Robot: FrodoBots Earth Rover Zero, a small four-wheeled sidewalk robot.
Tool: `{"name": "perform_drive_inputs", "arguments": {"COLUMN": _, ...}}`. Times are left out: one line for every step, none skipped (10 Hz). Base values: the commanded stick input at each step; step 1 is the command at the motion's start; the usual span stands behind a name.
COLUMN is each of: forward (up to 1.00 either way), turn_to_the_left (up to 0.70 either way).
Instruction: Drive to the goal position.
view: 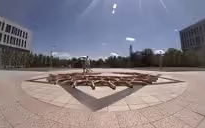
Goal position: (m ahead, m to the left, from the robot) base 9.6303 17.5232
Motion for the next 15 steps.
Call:
{"name": "perform_drive_inputs", "arguments": {"forward": 0.06, "turn_to_the_left": 0.00}}
{"name": "perform_drive_inputs", "arguments": {"forward": 0.06, "turn_to_the_left": 0.00}}
{"name": "perform_drive_inputs", "arguments": {"forward": 0.06, "turn_to_the_left": 0.00}}
{"name": "perform_drive_inputs", "arguments": {"forward": 0.06, "turn_to_the_left": 0.00}}
{"name": "perform_drive_inputs", "arguments": {"forward": 0.07, "turn_to_the_left": 0.00}}
{"name": "perform_drive_inputs", "arguments": {"forward": 0.07, "turn_to_the_left": 0.00}}
{"name": "perform_drive_inputs", "arguments": {"forward": 0.07, "turn_to_the_left": 0.00}}
{"name": "perform_drive_inputs", "arguments": {"forward": 0.06, "turn_to_the_left": 0.00}}
{"name": "perform_drive_inputs", "arguments": {"forward": 0.06, "turn_to_the_left": 0.00}}
{"name": "perform_drive_inputs", "arguments": {"forward": 0.06, "turn_to_the_left": 0.00}}
{"name": "perform_drive_inputs", "arguments": {"forward": 0.06, "turn_to_the_left": 0.00}}
{"name": "perform_drive_inputs", "arguments": {"forward": 0.06, "turn_to_the_left": 0.00}}
{"name": "perform_drive_inputs", "arguments": {"forward": 0.07, "turn_to_the_left": 0.00}}
{"name": "perform_drive_inputs", "arguments": {"forward": 0.07, "turn_to_the_left": 0.00}}
{"name": "perform_drive_inputs", "arguments": {"forward": 0.06, "turn_to_the_left": 0.00}}
